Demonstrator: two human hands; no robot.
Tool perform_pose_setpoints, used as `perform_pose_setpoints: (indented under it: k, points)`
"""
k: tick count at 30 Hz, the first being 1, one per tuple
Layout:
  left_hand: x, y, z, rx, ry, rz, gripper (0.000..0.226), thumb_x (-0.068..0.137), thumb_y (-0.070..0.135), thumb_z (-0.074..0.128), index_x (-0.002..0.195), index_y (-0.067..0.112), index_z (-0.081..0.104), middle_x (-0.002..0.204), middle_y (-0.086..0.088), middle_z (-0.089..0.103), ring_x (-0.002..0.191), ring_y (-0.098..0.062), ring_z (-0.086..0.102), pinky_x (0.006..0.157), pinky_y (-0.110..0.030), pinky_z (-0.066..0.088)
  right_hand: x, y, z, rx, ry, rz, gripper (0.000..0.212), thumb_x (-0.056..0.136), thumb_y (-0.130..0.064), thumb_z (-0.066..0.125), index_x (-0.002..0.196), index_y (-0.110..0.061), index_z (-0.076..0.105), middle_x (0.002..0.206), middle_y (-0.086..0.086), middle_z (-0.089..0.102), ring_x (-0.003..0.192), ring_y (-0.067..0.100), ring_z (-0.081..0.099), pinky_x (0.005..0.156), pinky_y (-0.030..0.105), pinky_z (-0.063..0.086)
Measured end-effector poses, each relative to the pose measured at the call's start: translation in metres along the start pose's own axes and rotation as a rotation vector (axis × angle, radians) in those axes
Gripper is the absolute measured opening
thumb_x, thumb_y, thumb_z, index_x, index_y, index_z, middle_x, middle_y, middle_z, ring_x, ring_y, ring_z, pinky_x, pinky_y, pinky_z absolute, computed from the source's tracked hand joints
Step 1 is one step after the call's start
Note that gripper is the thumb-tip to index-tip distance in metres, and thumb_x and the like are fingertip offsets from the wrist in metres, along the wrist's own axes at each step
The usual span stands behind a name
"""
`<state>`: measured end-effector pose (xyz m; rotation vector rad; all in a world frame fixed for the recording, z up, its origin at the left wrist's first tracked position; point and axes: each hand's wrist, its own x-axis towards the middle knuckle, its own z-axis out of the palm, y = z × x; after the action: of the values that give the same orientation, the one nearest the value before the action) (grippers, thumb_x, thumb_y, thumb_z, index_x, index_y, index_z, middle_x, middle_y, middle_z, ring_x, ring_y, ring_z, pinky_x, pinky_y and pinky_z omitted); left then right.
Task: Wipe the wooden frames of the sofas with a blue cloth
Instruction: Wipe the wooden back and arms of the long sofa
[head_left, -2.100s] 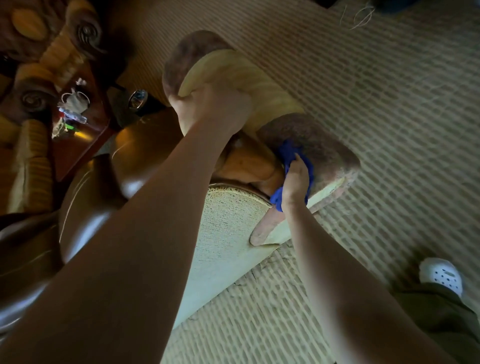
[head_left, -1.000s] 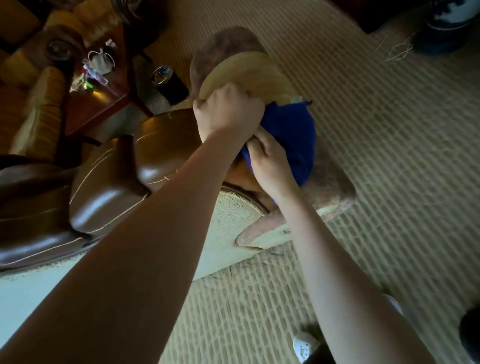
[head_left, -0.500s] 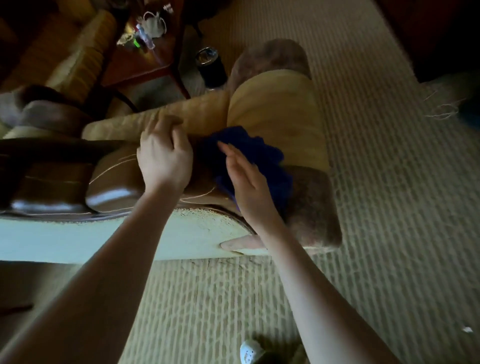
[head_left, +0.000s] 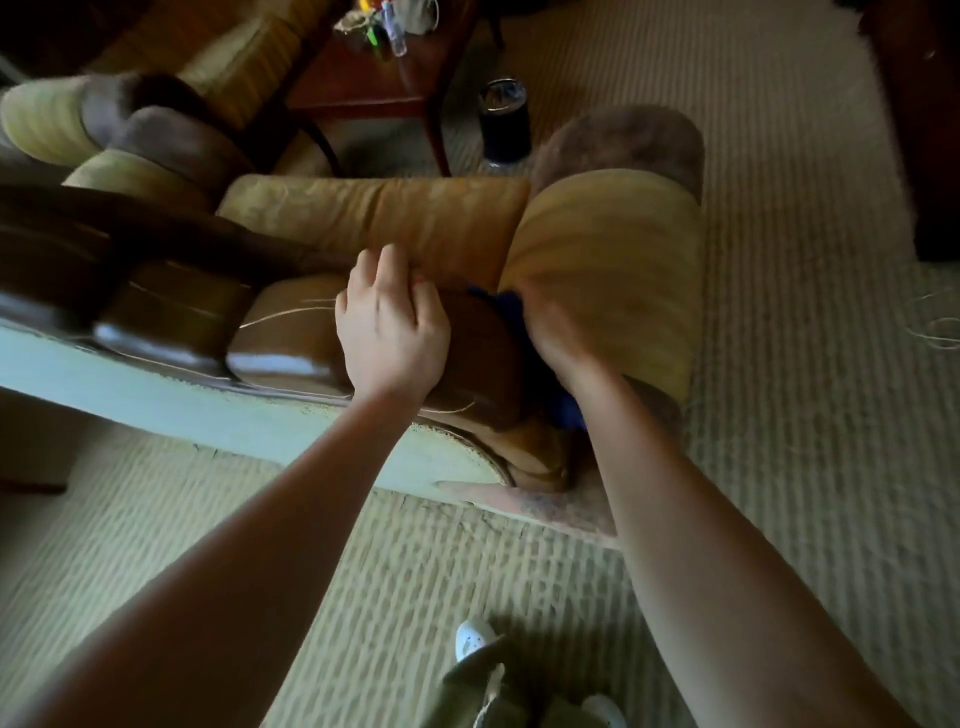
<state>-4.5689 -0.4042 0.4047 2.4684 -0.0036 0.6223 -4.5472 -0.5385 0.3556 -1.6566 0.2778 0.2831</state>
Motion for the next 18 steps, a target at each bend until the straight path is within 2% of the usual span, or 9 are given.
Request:
perform_pose_setpoints:
  k: [2,5,6,8,10,12,14,16,18]
  points:
    - [0.000,0.000,0.001,0.007,-0.007,0.007,0.035,0.081,0.028,0.028,0.085,0.001,0.051,0.089,-0.015,0.054,0.082,-0.035,0.050,0.076,-0.042,0.038,-0.008,0.014,-0.003,0.037,0.080,-0.009,0.036,0.100,-0.039,0.030,0.109,-0.015,0.056,0.114,0.005,0.057,0.108,0.019,0.051,0.100,0.036,0.036]
    - [0.000,-0.001,0.001,0.026,-0.037,0.027,0.039,0.079,0.031,0.027,0.086,0.002,0.052,0.091,-0.015,0.056,0.086,-0.034,0.051,0.081,-0.041,0.037,-0.021,0.024,0.002,0.026,0.138,-0.018,0.047,0.099,-0.039,0.034,0.127,-0.006,0.051,0.128,0.011,0.054,0.120,0.027,0.049,0.101,0.033,0.036]
    - [0.000,-0.001,0.001,0.028,-0.049,0.031,0.038,0.079,0.031,0.027,0.086,0.003,0.052,0.092,-0.014,0.056,0.087,-0.034,0.051,0.082,-0.040,0.036,-0.022,0.020,0.006,0.062,0.132,-0.032,0.047,0.098,-0.040,0.035,0.126,-0.005,0.053,0.125,0.010,0.057,0.116,0.025,0.052,0.101,0.032,0.037]
    - [0.000,-0.002,0.000,0.020,-0.066,0.039,0.036,0.079,0.031,0.028,0.085,0.005,0.052,0.092,-0.014,0.056,0.087,-0.034,0.051,0.084,-0.040,0.035,-0.018,0.000,0.013,0.125,0.072,-0.065,0.039,0.095,-0.041,0.039,0.110,-0.015,0.063,0.109,0.004,0.064,0.102,0.016,0.058,0.097,0.035,0.041]
    - [0.000,-0.003,-0.001,0.003,-0.063,0.050,0.034,0.078,0.030,0.028,0.085,0.006,0.051,0.092,-0.013,0.055,0.087,-0.034,0.050,0.083,-0.041,0.035,-0.009,-0.024,0.019,0.007,0.005,-0.104,0.037,0.094,-0.043,0.041,0.099,-0.020,0.069,0.102,0.002,0.068,0.097,0.014,0.060,0.092,0.035,0.041]
    - [0.000,-0.005,-0.002,-0.033,-0.048,0.053,0.034,0.079,0.030,0.027,0.086,0.008,0.052,0.092,-0.012,0.055,0.085,-0.033,0.050,0.082,-0.041,0.035,0.001,-0.039,0.022,-0.083,-0.068,-0.112,0.039,0.097,-0.041,0.040,0.105,-0.017,0.069,0.103,0.003,0.067,0.096,0.016,0.060,0.087,0.032,0.042]
    - [0.001,-0.007,-0.003,-0.071,-0.047,0.048,0.036,0.079,0.031,0.026,0.089,0.010,0.054,0.093,-0.009,0.055,0.086,-0.031,0.050,0.083,-0.038,0.033,0.008,-0.045,0.022,-0.141,-0.117,-0.062,0.036,0.099,-0.038,0.038,0.102,-0.016,0.066,0.095,0.001,0.062,0.086,0.013,0.056,0.075,0.024,0.041]
    - [0.001,-0.007,-0.004,-0.105,-0.045,0.023,0.035,0.078,0.030,0.027,0.091,0.013,0.055,0.095,-0.006,0.056,0.088,-0.029,0.050,0.085,-0.036,0.032,0.011,-0.041,0.017,-0.150,-0.129,0.019,0.033,0.099,-0.038,0.038,0.084,-0.019,0.061,0.083,0.001,0.058,0.076,0.013,0.054,0.064,0.024,0.039]
    - [0.002,-0.006,-0.005,-0.133,-0.046,-0.019,0.027,0.080,0.027,0.029,0.089,0.016,0.052,0.095,-0.003,0.054,0.090,-0.028,0.050,0.086,-0.034,0.032,0.013,-0.032,0.012,-0.077,-0.112,0.096,0.031,0.097,-0.039,0.040,0.086,-0.018,0.061,0.088,0.005,0.061,0.080,0.018,0.057,0.069,0.028,0.042]
